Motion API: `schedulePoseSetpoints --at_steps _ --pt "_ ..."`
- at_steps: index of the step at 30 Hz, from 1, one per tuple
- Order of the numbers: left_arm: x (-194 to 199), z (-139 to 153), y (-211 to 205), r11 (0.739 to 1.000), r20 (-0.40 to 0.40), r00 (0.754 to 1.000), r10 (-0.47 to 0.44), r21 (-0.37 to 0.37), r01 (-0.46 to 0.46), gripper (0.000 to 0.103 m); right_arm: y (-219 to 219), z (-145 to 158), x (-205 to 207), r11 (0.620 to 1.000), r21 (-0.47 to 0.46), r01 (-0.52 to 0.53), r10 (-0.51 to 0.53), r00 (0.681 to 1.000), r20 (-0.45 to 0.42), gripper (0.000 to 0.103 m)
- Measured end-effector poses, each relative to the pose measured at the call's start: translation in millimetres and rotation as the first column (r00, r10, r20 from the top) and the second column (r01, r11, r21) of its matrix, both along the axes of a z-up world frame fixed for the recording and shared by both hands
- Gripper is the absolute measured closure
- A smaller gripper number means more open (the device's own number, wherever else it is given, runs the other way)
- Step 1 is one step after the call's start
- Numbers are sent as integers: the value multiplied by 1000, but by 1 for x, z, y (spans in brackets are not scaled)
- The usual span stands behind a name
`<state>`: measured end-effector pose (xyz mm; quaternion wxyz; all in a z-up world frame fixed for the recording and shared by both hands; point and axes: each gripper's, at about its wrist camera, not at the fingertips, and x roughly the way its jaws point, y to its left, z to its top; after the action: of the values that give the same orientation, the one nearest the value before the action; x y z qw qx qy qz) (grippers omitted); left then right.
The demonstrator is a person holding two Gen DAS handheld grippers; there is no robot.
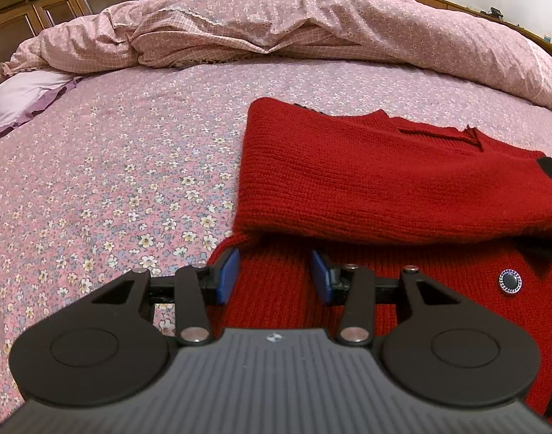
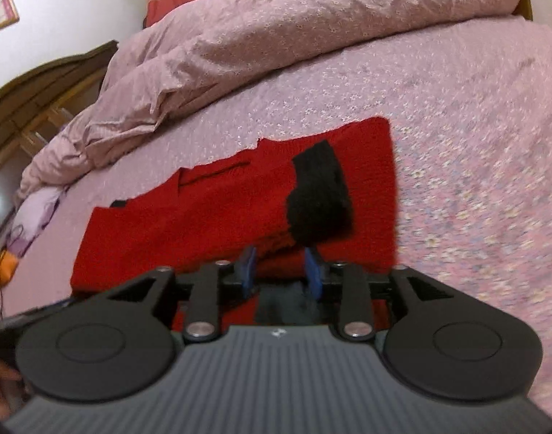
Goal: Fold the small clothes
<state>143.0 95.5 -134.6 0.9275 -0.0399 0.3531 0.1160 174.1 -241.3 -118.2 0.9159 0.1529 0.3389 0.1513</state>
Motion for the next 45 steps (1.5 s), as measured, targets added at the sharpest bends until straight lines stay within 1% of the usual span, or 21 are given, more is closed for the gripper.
schedulePoseSetpoints --at_steps 2,5,8,12,14,16,18,21,24,27,29,31,32,33,34,36,38,39,41,44,45 --pt "1 0 -1 1000 0 1000 -1 8 1 53 -9 9 -3 1000 6 1 -1 1000 22 49" --pt "1 0 -2 1000 -3 1000 4 10 -4 53 -18 24 1 1000 1 9 -9 998 63 49" --pt "2 1 -2 1000 -5 1000 7 10 -7 53 -19 30 21 999 -33 13 -10 996 87 49" --pt "3 1 -2 1000 -5 1000 12 7 -12 53 -15 21 55 996 -87 13 -7 997 74 49" --pt "3 1 -2 1000 -5 1000 13 10 -13 53 -13 11 73 994 -108 12 -7 999 44 49" --pt "4 1 -3 1000 -7 1000 14 13 -13 53 -13 0 84 994 -108 10 -9 1000 11 49" --pt "5 0 -3 1000 -8 1000 12 16 -12 53 -11 -11 92 996 -92 6 -8 1000 -23 49" --pt "5 0 -3 1000 -8 1000 16 15 -16 53 -11 -17 92 998 -67 10 -11 1000 -14 49" --pt "6 -1 -3 1000 -8 1000 20 18 -20 53 -13 -14 92 999 -35 -2 2 1000 -18 49" --pt "6 -1 -5 999 -7 1000 22 25 -21 53 -18 -9 91 998 47 -40 41 999 -17 50" --pt "6 -2 -6 999 -7 1000 24 29 -23 53 -17 -10 92 996 73 -54 56 998 -27 51" --pt "7 -2 -7 999 -7 1000 24 33 -24 53 -14 -12 95 994 87 -65 69 997 -44 81" --pt "7 -3 -7 999 -7 1000 25 35 -24 53 -13 -12 96 994 88 -69 74 996 -53 88" --pt "7 -3 -7 999 -8 1000 24 35 -24 53 -12 -11 96 994 87 -67 72 996 -55 89" --pt "7 -3 -7 999 -7 1000 24 35 -23 53 -9 -6 94 995 73 -73 75 997 -32 89" --pt "7 -3 -6 999 -5 1000 23 32 -22 53 -4 13 85 996 20 -84 83 995 59 89" --pt "6 -3 -7 999 -2 1000 20 35 -20 53 -4 28 77 997 12 -73 71 988 134 89" --pt "6 -4 -7 999 0 1000 20 38 -20 53 -4 31 78 998 7 -65 63 987 149 89" --pt "6 -4 -8 999 2 1000 22 43 -22 53 -4 30 81 998 -27 -54 58 988 144 89" --pt "4 -4 -9 999 5 1000 17 49 -17 53 1 5 95 995 -89 -43 48 997 53 87" --pt "4 -4 -9 999 6 1000 15 48 -15 53 4 -8 101 991 -127 -45 48 999 20 87"
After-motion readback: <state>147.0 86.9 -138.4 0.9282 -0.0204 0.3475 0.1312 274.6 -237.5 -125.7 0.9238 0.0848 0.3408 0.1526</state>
